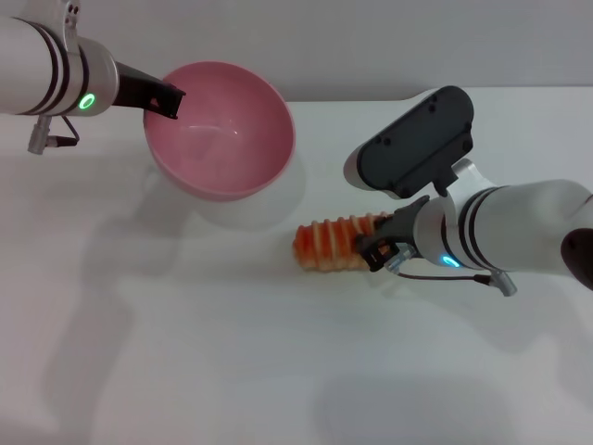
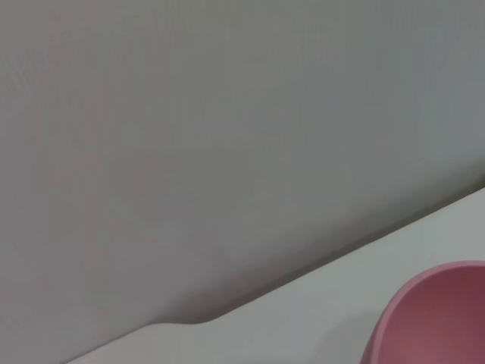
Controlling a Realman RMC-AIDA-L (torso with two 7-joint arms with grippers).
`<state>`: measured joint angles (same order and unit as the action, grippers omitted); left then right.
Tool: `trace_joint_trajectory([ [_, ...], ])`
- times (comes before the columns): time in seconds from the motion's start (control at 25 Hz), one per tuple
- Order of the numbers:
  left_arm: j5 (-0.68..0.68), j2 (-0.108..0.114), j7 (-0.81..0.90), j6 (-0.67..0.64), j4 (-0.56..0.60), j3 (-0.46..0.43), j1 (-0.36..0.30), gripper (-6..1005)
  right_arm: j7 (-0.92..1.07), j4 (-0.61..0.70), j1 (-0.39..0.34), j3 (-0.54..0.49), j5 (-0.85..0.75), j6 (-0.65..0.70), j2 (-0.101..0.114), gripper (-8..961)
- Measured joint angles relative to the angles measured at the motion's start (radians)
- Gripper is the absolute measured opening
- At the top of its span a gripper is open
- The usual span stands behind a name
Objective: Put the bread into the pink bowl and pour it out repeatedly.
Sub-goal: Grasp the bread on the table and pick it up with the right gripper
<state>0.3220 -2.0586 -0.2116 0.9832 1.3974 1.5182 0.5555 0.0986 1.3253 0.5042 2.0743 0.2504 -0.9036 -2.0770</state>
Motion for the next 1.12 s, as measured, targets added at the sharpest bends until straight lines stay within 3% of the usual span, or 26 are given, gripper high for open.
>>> trace_joint_trajectory([
  [1.12,-0.002,0.000,0.000,-0.006,0.000,0.002,0.007,47,0.005,0.081,-0.026,0.014,-0.034,-0.025,-0.002,-1],
])
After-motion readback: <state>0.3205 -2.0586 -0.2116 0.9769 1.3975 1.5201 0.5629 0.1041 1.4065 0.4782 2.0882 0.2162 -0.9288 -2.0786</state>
